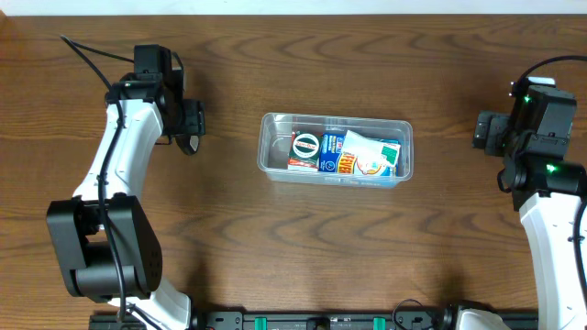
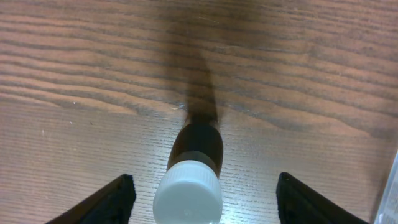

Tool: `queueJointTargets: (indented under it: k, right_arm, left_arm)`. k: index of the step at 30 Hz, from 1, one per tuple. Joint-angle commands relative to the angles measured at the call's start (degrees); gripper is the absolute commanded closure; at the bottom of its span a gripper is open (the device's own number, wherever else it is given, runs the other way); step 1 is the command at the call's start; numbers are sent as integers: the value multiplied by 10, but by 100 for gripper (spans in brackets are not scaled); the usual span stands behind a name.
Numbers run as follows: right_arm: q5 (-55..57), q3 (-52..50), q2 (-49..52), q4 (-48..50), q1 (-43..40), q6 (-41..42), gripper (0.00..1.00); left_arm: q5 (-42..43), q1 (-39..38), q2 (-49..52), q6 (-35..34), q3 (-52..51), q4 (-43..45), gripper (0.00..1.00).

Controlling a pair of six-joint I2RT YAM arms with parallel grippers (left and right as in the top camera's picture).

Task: Pack container
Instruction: 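Grasp the white-capped dark bottle by its cap with the left gripper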

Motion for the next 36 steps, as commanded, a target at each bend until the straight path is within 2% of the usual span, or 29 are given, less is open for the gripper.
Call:
queueJointTargets:
  k: [1, 13, 18, 23, 28, 36]
  right_arm:
    - [6, 2, -3, -1, -3, 7, 1]
    - [6, 2, -3, -1, -3, 7, 1]
    - [6, 2, -3, -1, -3, 7, 1]
    - [6, 2, -3, -1, -3, 7, 1]
    - [6, 2, -3, -1, -3, 7, 1]
    - [6, 2, -3, 0, -3, 7, 1]
  left_arm:
    - [5, 1, 7, 0, -9, -4, 33]
    - [3, 1, 7, 1, -26, 15, 34]
    - [3, 1, 7, 1, -26, 5, 51]
    - [3, 1, 7, 1, -27, 3, 55]
    - [3, 1, 7, 1, -26, 8, 79]
    - [3, 1, 5, -10, -24, 11, 90]
